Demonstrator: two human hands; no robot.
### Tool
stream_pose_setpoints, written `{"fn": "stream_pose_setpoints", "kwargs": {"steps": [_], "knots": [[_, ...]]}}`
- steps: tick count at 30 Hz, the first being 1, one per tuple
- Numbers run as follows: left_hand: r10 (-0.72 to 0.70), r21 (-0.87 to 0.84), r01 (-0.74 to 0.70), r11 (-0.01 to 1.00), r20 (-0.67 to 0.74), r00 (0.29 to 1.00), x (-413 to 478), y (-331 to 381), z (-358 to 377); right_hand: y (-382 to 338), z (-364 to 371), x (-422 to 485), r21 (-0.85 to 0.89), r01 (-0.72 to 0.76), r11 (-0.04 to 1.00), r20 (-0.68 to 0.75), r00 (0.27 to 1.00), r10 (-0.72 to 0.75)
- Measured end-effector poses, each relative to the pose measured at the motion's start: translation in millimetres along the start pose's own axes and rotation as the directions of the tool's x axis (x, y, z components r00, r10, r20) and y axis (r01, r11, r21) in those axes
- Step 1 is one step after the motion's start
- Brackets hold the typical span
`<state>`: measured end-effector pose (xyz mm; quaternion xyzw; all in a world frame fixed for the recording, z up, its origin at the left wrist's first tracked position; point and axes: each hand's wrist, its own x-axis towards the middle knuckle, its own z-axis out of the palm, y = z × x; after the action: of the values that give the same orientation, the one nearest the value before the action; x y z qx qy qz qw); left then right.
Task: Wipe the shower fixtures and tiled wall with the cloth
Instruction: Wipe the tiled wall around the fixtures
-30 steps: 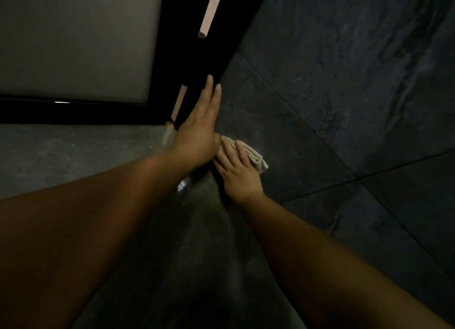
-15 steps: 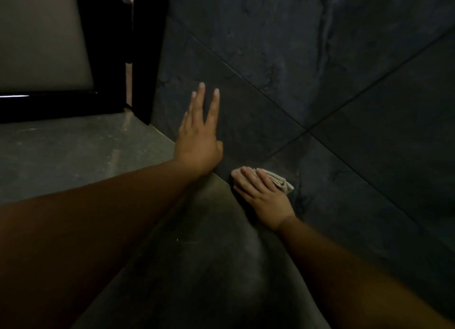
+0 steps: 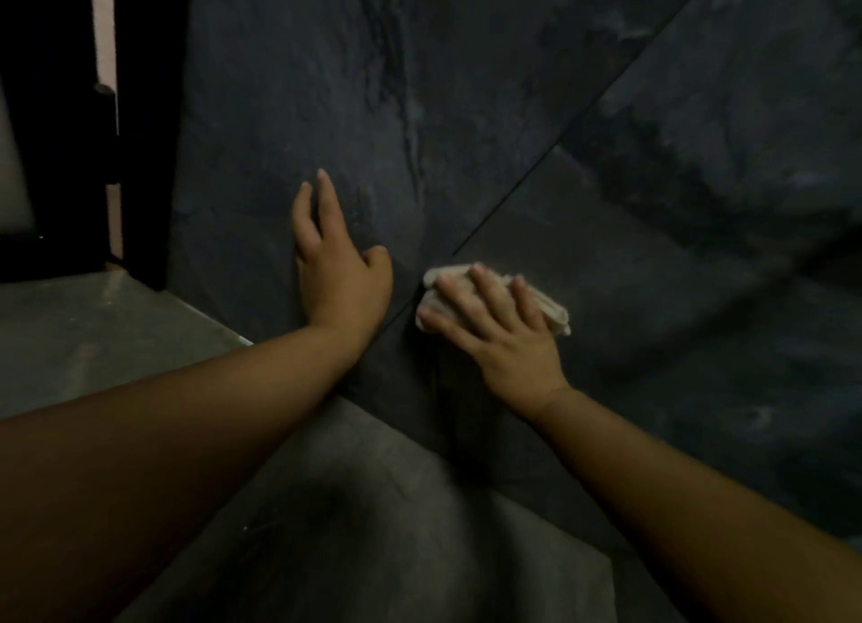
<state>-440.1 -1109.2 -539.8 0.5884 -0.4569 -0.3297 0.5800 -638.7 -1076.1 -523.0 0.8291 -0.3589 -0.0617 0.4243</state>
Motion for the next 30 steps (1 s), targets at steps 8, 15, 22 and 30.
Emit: {"fn": "stream_pose_setpoints", "kwargs": {"steps": [8,15,22,30], "knots": [[0.209,0.038,-0.207,0.978,-0.054,0.976,17.2,45.3,-14.1,87.2,-104.9,110.4,0.024,-0.403,0.915,-0.252,0.883,0.396],[0.213,0.124,-0.218,0.968,0.05,0.976,20.6,49.8,-13.7,32.9,-54.8,92.8,-0.033,-0.137,0.99,-0.094,0.987,0.133],[0.167,0.049,-0.17,0.984,0.053,0.984,24.5,70.7,-31.0,81.6,-84.3,85.5,-0.06,0.077,0.995,0.037,0.997,-0.074],[-0.006,0.178,0.001,0.984,0.025,1.0,46.5,99.5,-52.1,167.0,-209.7,230.6,0.137,-0.592,0.794,-0.323,0.731,0.601]]}}
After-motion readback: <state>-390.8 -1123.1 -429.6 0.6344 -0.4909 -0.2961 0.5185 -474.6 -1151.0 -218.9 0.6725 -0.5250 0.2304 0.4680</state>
